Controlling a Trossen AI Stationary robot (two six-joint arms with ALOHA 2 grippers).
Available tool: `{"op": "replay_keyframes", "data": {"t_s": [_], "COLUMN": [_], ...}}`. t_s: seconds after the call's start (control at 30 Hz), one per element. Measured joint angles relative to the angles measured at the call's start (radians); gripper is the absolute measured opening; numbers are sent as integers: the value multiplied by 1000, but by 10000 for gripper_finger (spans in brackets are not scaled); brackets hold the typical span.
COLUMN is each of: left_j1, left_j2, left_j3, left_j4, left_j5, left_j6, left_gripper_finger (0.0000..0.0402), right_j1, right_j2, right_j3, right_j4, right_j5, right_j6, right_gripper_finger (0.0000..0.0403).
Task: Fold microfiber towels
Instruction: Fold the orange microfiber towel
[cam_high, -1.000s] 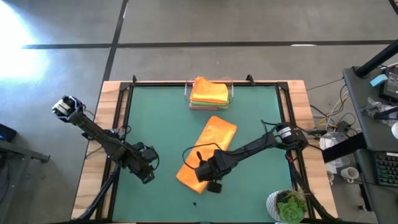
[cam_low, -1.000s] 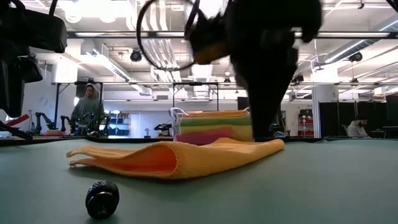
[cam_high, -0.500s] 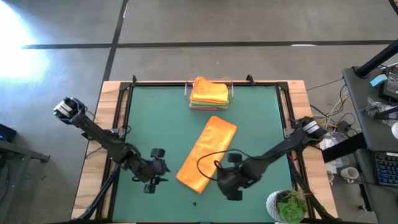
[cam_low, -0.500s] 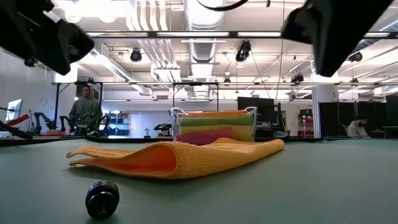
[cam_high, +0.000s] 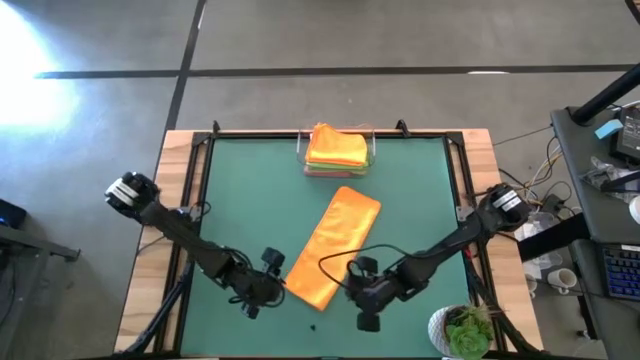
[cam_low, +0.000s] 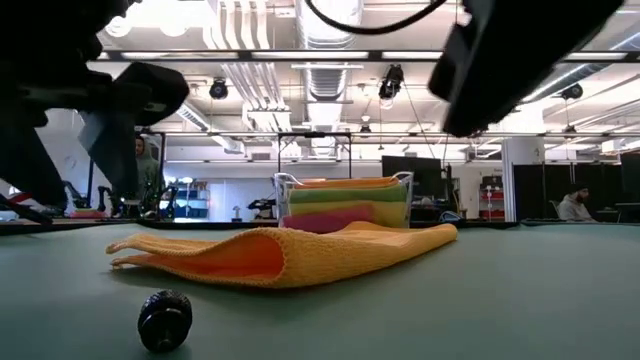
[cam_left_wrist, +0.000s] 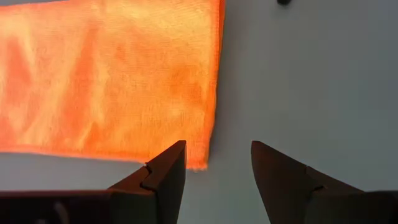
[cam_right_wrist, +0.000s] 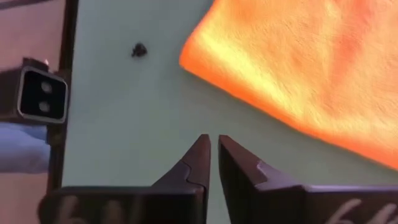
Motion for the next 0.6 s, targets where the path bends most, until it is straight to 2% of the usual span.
{"op": "replay_keyframes", "data": {"t_s": [0.13,0.27,0.47,0.6], "left_j1": [5,8,17,34], "left_j2": [74,128,156,174], "left_j3": [41,62,67,64], "left_j4": [15,11,5,-4], "left_j5": [-13,-18,-48,-76], "left_j6": [27,25,23,22], "left_gripper_finger": [166,166,166,166], "right_j1": [-24,-28,-29,-40], "right_j2": [19,33,88,122], "right_j3": [-1,-1,0,3], "right_j4": [72,117,281,303], "right_j5": [-23,-26,-27,-27], "right_j6": [-37,-151,-318,-375], "right_gripper_finger": [47,79,135,164]}}
